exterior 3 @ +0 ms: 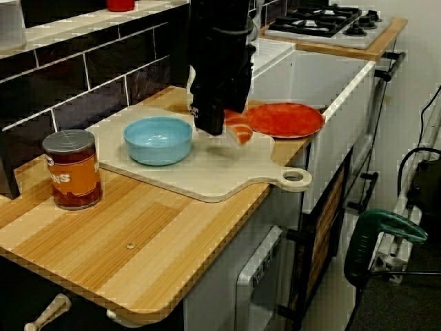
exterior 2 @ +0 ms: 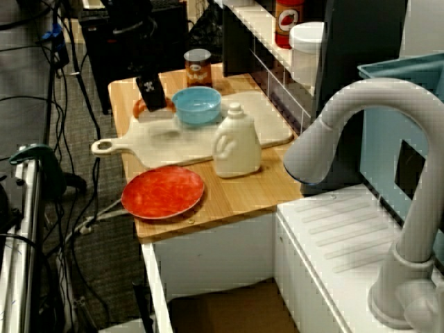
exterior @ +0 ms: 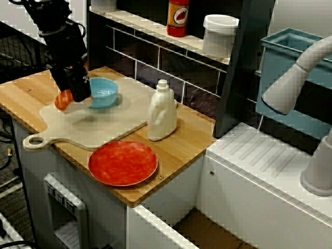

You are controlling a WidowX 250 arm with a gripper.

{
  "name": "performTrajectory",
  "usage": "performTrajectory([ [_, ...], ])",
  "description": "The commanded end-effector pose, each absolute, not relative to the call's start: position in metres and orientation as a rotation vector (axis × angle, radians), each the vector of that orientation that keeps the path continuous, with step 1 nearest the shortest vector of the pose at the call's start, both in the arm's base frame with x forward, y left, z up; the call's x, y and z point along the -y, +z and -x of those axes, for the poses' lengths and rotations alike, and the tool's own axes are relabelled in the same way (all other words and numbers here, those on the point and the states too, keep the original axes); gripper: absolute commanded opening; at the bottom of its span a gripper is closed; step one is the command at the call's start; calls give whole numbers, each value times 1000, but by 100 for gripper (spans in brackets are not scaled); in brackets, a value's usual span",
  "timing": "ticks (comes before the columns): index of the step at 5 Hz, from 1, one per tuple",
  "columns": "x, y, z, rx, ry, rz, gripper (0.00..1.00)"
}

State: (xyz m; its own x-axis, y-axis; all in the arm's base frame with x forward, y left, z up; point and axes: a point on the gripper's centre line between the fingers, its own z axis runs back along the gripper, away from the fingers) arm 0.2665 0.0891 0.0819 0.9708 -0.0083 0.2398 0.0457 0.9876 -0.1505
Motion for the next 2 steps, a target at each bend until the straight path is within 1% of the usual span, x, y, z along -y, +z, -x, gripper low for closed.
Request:
performTrajectory([
  [1, -111, 131, -284, 324, -2, 165, 0],
  [2, -112, 128, -297, 332, 17, 162, 0],
])
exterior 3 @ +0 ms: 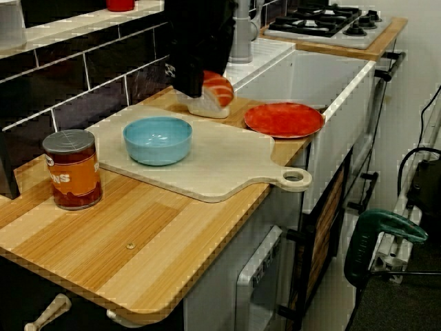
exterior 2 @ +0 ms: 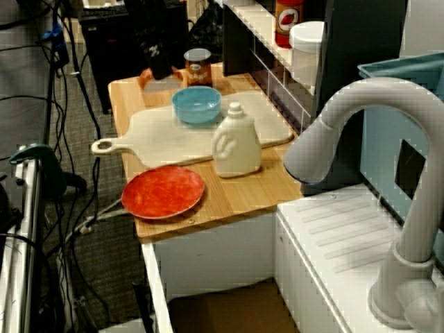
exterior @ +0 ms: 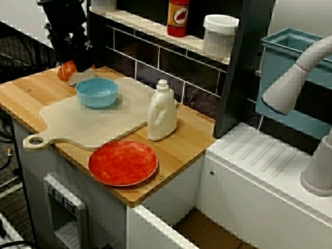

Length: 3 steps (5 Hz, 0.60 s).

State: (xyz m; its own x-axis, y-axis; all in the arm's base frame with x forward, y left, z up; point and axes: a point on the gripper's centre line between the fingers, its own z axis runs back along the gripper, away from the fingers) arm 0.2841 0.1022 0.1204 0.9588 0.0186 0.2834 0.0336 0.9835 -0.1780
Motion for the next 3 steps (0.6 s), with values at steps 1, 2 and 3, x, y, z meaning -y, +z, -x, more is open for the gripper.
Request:
performTrajectory([
  [1, -113, 122, -316, 327, 36, 151, 0],
  [2, -119, 121, -334, 326, 67, 153, 0],
  [3, -124, 117, -350, 314, 87, 149, 0],
])
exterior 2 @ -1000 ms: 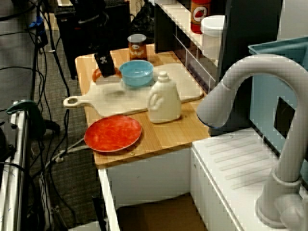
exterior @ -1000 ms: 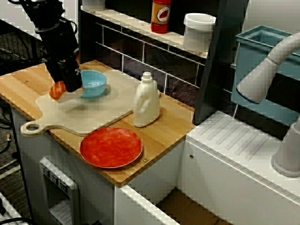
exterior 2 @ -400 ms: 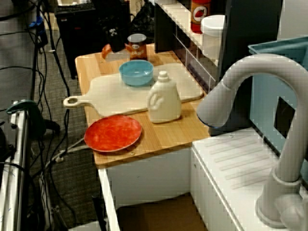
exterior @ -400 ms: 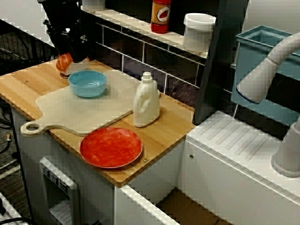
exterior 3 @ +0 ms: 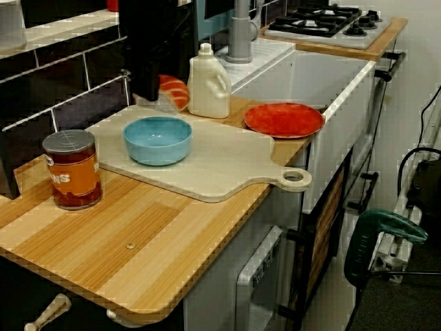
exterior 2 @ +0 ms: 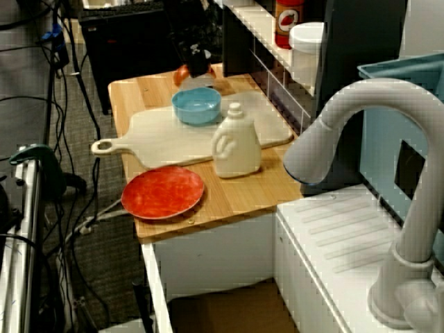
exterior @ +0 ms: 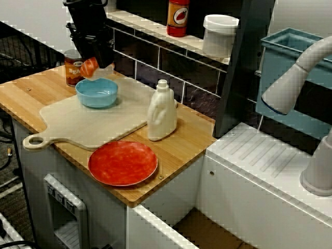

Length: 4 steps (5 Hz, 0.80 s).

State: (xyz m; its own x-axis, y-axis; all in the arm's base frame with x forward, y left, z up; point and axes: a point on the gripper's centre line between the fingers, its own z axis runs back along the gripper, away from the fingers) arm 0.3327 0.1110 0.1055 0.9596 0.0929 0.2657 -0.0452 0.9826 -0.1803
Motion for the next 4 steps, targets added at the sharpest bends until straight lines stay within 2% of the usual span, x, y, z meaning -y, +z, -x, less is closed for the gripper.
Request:
performTrajectory([
  [1, -128, 114, -355, 316, 92, 141, 0],
  [4, -125, 118, -327, 311, 55, 150, 0],
])
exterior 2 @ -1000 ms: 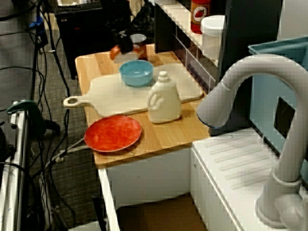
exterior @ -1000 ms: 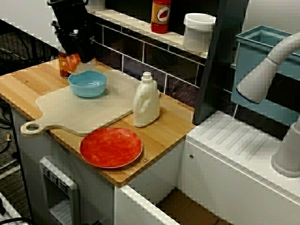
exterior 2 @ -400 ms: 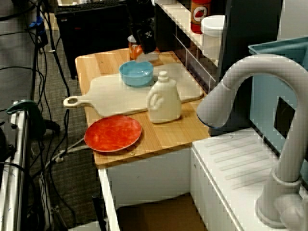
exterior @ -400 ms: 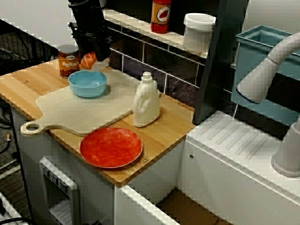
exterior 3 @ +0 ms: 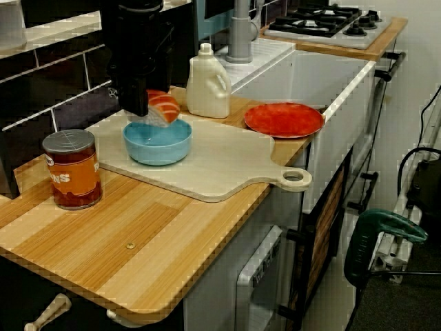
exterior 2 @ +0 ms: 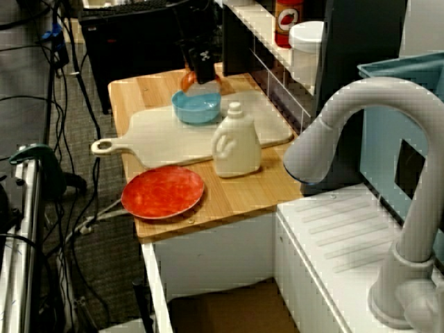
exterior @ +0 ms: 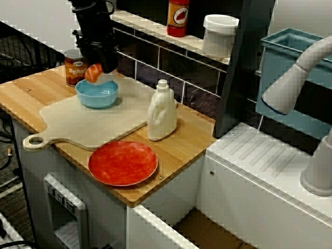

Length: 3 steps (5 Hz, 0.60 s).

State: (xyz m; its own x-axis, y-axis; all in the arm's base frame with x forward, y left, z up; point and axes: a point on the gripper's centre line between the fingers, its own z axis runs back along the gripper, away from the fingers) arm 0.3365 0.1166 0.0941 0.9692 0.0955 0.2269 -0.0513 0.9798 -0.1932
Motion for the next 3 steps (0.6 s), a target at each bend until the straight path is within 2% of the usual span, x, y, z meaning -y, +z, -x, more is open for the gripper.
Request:
performTrajectory([
  [1, -123, 108, -324, 309, 67, 132, 0],
  [2, -121, 99, -324, 308, 83, 116, 16],
  [3, -121, 97, -324, 310, 87, 103, 100],
])
